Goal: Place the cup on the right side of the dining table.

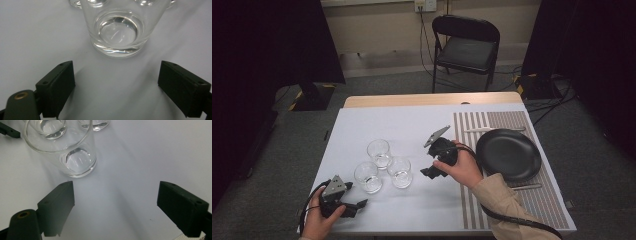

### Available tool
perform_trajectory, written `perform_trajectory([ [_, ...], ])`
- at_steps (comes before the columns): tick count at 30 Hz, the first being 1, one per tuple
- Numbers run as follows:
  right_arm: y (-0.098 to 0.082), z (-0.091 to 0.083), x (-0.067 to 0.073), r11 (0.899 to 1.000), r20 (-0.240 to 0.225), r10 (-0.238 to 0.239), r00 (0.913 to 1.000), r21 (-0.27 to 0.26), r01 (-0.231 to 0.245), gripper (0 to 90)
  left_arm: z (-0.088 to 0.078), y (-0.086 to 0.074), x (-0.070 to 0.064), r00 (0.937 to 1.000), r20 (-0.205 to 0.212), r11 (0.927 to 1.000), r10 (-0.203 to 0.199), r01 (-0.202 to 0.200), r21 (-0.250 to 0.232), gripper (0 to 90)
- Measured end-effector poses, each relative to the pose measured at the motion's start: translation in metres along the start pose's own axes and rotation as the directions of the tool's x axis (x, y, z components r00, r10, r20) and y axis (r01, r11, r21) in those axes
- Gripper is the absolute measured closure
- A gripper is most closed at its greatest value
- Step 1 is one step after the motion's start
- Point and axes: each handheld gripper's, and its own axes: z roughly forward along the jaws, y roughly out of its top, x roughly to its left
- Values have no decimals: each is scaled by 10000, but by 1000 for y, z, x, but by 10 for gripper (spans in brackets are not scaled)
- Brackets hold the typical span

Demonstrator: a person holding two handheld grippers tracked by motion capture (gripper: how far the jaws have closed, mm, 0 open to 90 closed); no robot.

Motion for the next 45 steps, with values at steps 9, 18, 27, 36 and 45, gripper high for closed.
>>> perform_trajectory([
  [9, 7, 0, 1, 9999, -29, -115, 9999, -21, 115, 137, 0, 0, 0, 10000, -1, 10000, -3, 3, -2, 131],
  [18, 12, -2, 0, 9999, -14, -127, 9999, 26, 127, 136, 0, 0, 0, 10000, -3, 10000, -1, 1, -2, 131],
  [27, 19, -2, -1, 9997, -87, -252, 9996, 10, 252, 137, 0, 0, 0, 10000, -1, 10000, -2, 2, -3, 131],
  [36, 25, -2, 1, 9996, -126, -271, 9996, -39, 271, 136, 0, 0, 0, 10000, -1, 10000, 4, -4, 0, 131],
  [45, 36, 1, 3, 9993, -211, -371, 9991, -30, 371, 136, 0, 0, 0, 10000, -1, 10000, 3, -3, -5, 131],
])
